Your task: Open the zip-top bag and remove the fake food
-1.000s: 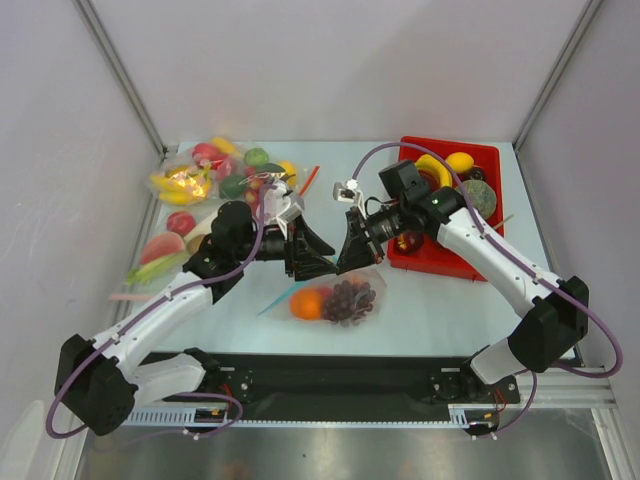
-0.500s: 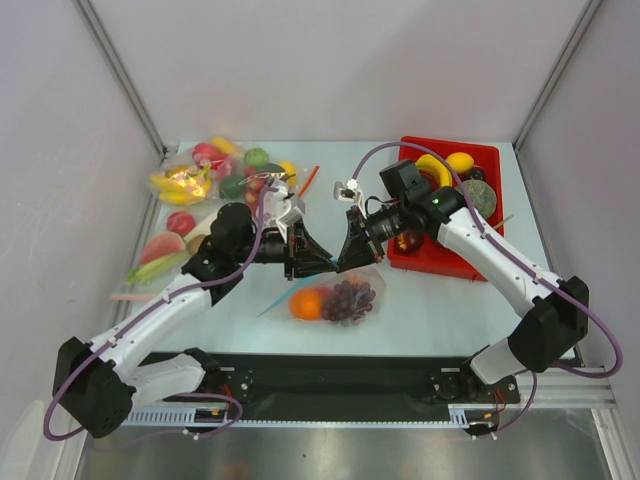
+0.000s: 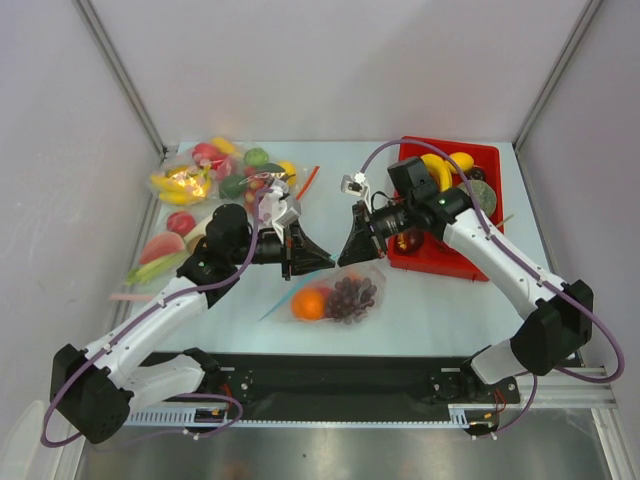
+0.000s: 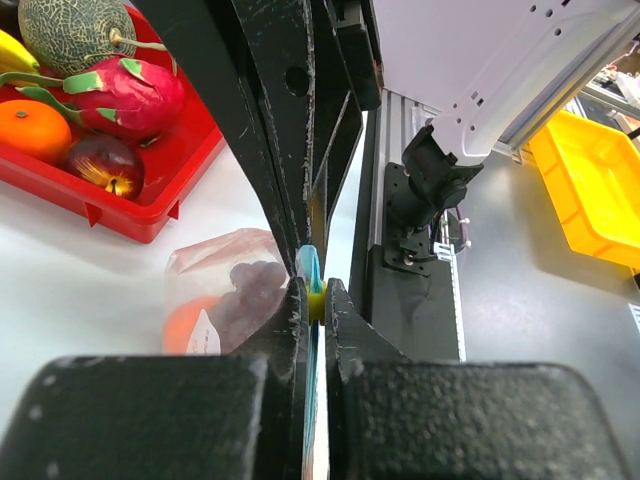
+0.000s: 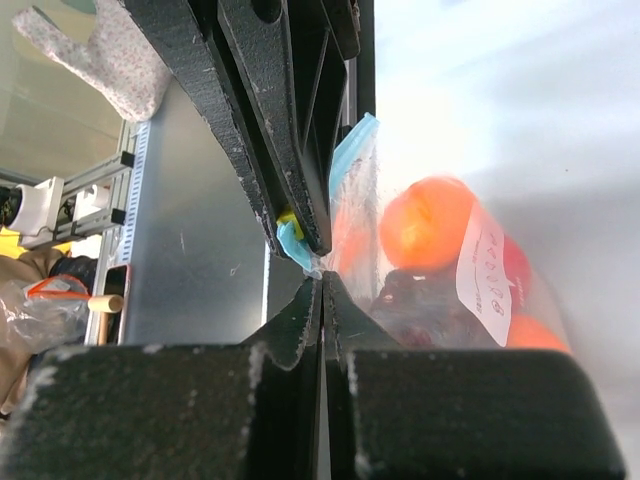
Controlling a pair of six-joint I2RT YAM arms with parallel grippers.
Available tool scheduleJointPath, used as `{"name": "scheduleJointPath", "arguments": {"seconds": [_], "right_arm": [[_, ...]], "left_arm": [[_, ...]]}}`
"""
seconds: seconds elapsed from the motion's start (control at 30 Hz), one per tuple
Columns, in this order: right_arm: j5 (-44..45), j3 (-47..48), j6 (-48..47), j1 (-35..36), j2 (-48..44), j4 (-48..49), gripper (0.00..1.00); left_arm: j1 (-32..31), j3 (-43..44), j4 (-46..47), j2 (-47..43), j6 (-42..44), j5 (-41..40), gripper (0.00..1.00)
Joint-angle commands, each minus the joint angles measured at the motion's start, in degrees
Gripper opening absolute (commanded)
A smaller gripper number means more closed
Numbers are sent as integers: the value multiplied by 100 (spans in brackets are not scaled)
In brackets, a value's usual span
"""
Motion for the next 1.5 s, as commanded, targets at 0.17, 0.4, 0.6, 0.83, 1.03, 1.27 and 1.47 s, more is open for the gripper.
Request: {"name": "scheduleJointPath", "arguments": {"seconds": [0.17,0.4,0.6,0.83,1.03,1.27,1.47], "right_arm": [[307,-119,251,-175,-360,561,0],[667,-295,637,-298,-615,1079,0],[1125,-409,857,-430,-809,1388,0],[1537,-506,980,-518,-862,1554,0],[1941,-576,1147,-527,-879,1739,0],[2355,-612,1262,-536,-853,1862,0],[2952,-568,1323,-527,-730,1880,0]], "left_arm": [[10,15,-127,-196,192,195,0],[10,32,-434,-310,332,63,0],[10,94,-795,-406,508,-24,0],[10,120,-1033,-494,640,-104,0],[10,120,-1147,-521,693,-148,0],[10,94,-1156,-503,710,-157,0],[10,76,-1173,-503,719,-157,0]]}}
